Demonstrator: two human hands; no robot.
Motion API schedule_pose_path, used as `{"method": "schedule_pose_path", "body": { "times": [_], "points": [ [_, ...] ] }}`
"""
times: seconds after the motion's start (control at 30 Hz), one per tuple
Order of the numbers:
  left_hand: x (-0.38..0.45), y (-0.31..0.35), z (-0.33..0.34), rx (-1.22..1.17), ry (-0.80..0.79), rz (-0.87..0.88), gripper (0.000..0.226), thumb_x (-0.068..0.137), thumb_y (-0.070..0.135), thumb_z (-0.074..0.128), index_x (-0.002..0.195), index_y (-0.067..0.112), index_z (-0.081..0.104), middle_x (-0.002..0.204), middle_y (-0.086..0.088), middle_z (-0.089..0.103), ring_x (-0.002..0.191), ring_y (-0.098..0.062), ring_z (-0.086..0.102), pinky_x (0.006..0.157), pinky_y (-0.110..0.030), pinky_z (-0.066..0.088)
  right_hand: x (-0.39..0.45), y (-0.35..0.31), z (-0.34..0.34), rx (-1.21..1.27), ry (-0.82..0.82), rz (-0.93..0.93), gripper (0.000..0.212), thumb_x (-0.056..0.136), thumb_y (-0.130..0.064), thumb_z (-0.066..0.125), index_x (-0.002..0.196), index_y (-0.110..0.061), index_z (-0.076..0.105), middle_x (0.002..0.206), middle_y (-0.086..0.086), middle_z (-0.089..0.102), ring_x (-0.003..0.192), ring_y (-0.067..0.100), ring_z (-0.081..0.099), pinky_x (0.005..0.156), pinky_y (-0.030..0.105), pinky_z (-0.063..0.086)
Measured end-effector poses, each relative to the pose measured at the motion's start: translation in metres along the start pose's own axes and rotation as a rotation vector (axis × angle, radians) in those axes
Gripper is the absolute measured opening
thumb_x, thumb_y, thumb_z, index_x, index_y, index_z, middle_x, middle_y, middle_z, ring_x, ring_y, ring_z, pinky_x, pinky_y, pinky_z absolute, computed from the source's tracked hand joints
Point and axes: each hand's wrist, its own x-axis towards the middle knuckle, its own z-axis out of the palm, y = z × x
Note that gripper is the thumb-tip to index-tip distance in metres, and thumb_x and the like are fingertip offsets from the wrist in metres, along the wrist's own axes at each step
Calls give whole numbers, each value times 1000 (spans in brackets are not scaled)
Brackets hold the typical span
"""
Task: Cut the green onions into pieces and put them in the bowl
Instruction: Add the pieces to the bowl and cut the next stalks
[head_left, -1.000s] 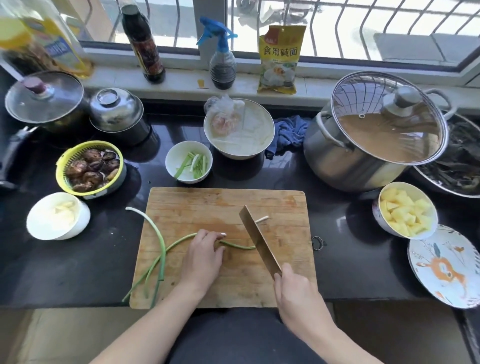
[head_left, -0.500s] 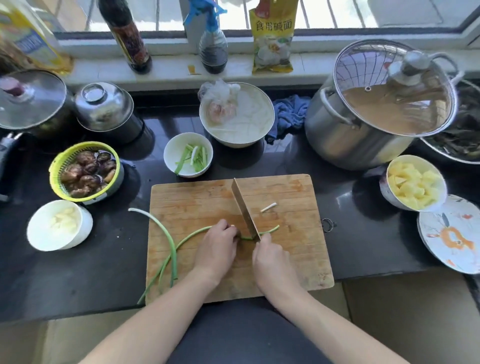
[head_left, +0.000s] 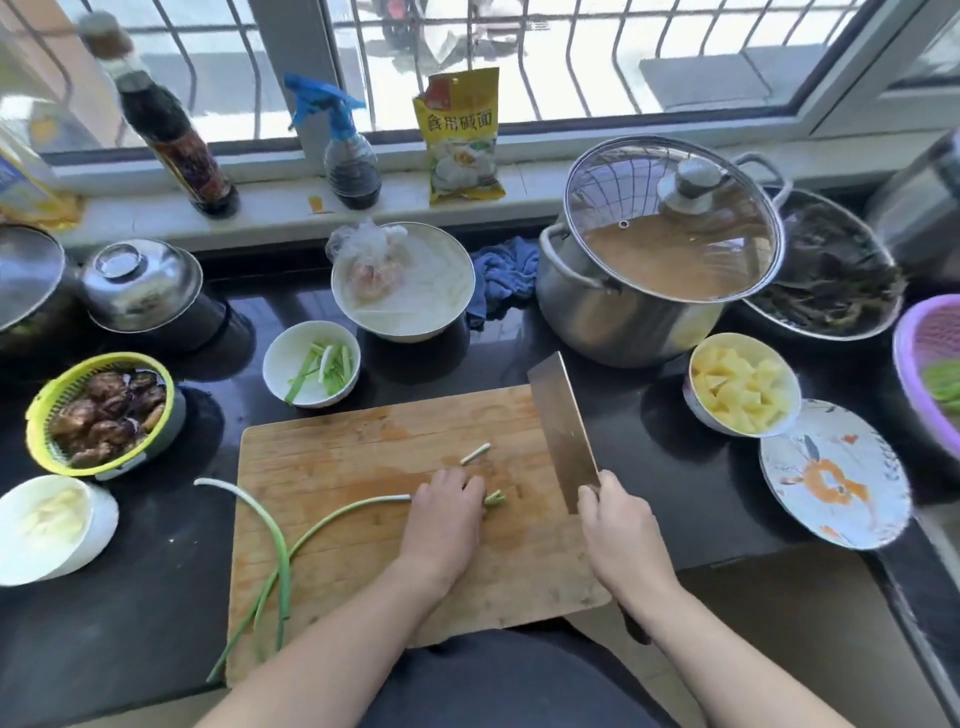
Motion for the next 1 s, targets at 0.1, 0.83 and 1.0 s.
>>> {"method": "schedule_pose_path", "body": {
  "times": [0.1, 0.83, 1.0],
  "points": [
    [3, 0, -2, 58, -49, -28, 11, 90, 12, 56, 87, 23, 53, 95, -1, 60, 92, -25, 52, 73, -35, 32, 8, 8, -11, 34, 0, 1, 29, 101, -31, 38, 73, -24, 38, 72, 9, 61, 68, 34, 56, 64, 46, 46],
    [70, -5, -39, 19, -93, -288, 7, 84, 18, 52, 79, 13, 54, 91, -15, 65, 89, -38, 59, 72, -41, 45, 30, 11, -19, 4, -144, -71, 30, 103, -31, 36, 74, -23, 38, 69, 2, 59, 59, 18, 52, 49, 29, 34],
    [74, -79, -117, -98, 318, -480, 16, 81, 21, 59, 68, 16, 51, 63, 0, 51, 69, -33, 54, 60, -36, 37, 29, -10, -6, -12, -152, -136, 26, 103, -30, 37, 79, -23, 42, 74, 6, 60, 69, 28, 57, 61, 41, 45]
  ]
}}
